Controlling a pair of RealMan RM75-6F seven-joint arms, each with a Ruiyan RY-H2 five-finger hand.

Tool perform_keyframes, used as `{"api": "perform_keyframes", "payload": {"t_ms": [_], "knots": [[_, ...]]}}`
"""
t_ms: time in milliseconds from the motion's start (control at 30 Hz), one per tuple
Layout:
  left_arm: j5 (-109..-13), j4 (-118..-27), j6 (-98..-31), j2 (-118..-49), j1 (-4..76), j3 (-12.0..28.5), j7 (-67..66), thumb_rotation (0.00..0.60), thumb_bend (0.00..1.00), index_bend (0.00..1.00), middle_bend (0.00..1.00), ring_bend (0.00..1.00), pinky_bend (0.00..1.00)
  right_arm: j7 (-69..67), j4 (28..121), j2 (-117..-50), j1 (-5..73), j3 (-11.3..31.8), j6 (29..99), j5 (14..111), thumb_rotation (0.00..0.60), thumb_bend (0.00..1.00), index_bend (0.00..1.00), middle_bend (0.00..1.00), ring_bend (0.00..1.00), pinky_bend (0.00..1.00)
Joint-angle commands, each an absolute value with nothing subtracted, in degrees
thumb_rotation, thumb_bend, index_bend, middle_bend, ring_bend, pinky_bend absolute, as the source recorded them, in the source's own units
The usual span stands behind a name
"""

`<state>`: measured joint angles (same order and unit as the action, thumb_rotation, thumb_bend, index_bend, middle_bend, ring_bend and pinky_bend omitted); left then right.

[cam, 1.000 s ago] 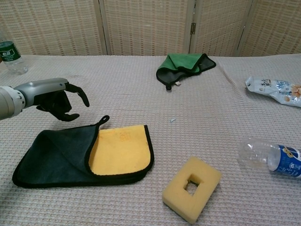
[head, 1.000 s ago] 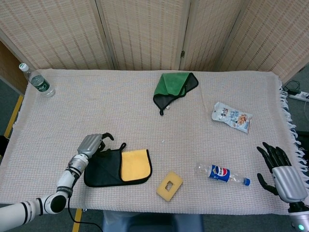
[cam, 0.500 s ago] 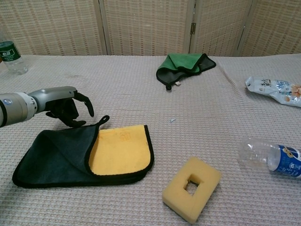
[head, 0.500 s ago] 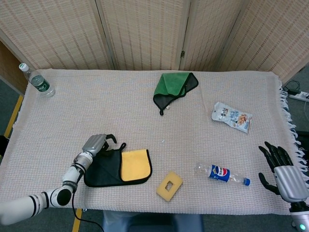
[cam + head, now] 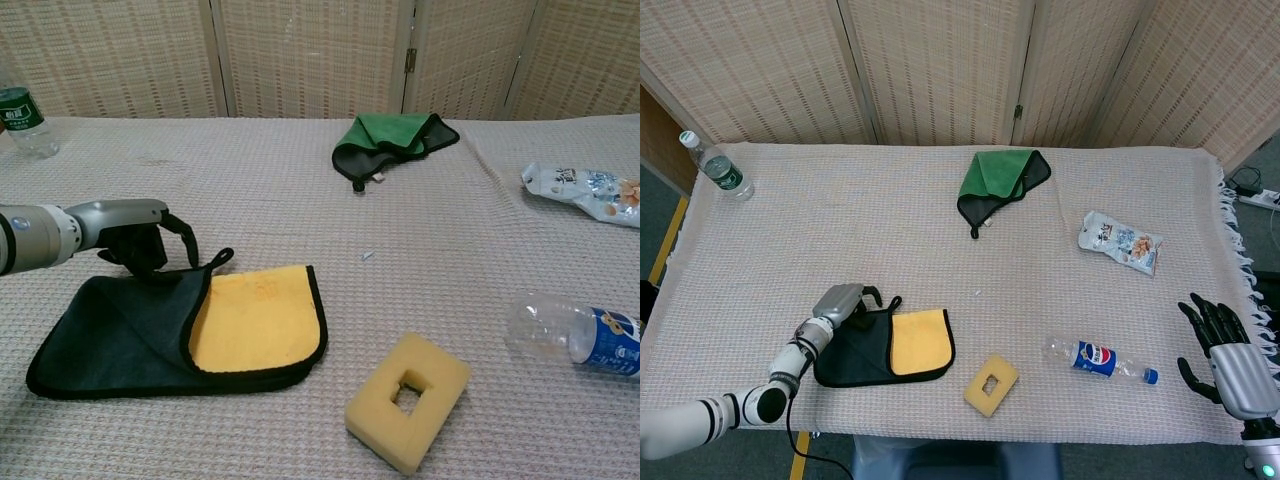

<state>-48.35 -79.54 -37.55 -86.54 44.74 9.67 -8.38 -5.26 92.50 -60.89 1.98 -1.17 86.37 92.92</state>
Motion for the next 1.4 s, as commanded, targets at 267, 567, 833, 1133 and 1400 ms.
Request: {"api": "perform_keyframes", "payload": {"t_ms": [267,567,833,1133,1400], "knots": [[-48.1,-79.3,-37.8,-86.7,45.3,9.1,-7.5,0.6,0.46,0.5,1.0,1.0,1.0,-5.4,92.4,-60.9,2.0,-1.0,86.4,92.7,0.6,0.49,0.0,0.0,0.0,0.0],[-49.5,-79.5,-40.1,-87.0,44.8,8.9,-6.7,0.6,0.47,0.63,1.0,1.0,1.0,-5.3,92.4,-60.9,1.9,-1.1,86.7,93.0,0.6,0.49,0.0,0.0,0.0,0.0],[-51.5,-82.0,-42.9,-85.8,43.5,8.4,-6.2,0.6,0.48,0.7,1.0,1.0,1.0,-5.2,92.4,-61.0,1.8,-1.1,86.7,93.1,0.6,0.49,0.0,0.0,0.0,0.0],[-57.0,-89.8,-50.6,-81.8,39.6,6.8,-6.9,0.6,0.49,0.7,1.0,1.0,1.0,-4.9,92.5,-61.1,1.8,-1.5,86.8,93.8,0.6,0.49,0.0,0.0,0.0,0.0],[-65.5,-95.7,-58.8,-78.0,33.9,3.8,-4.6,0.6,0.5,0.7,1.0,1.0,1.0,-4.5,92.6,-61.2,1.6,-1.7,87.3,94.3,0.6,0.49,0.0,0.0,0.0,0.0]]}}
